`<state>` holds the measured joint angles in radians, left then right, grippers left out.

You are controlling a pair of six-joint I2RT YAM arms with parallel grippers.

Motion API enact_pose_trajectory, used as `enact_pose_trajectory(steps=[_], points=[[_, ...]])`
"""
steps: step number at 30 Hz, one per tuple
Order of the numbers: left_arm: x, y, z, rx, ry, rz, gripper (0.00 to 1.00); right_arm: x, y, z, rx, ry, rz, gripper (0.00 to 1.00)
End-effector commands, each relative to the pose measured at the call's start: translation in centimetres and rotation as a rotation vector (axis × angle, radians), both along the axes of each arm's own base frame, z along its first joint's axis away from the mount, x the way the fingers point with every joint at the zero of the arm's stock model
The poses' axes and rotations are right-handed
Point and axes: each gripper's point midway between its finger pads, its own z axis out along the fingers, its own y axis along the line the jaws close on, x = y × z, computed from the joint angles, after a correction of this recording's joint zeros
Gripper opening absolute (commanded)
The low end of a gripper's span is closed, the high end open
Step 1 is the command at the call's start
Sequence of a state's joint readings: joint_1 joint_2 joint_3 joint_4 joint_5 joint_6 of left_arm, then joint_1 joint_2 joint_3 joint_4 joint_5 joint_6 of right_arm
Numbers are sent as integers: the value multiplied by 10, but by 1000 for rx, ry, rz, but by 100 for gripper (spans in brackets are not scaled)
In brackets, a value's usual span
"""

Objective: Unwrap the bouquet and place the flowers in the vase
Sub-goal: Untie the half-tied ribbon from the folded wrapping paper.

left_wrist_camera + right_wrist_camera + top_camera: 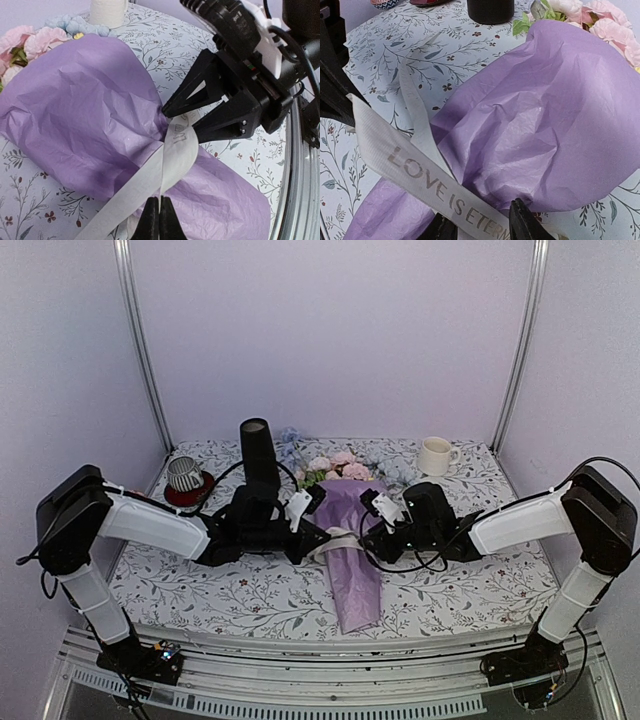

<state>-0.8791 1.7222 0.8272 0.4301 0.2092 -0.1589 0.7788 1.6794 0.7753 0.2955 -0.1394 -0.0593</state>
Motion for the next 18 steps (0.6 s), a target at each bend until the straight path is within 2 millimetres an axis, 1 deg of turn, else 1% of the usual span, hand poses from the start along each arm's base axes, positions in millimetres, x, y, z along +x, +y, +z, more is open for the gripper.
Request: enact_pose_trajectory(steps=[1,8,13,17,18], points=[[1,3,15,-27,-34,25,0,10,-5,12,9,-41,-67,35],[1,5,18,-29,-43,36,0,19,-14,7,-27,-56,-136,24],[2,7,19,-28,-47,44,0,23,-19,6,-42,-63,-164,21],[3,8,18,-21,-47,54,0,23,-21,10,-41,-72,-174,20],[4,9,17,-18,-47,59,0,23,-21,10,-41,-74,-173,16]])
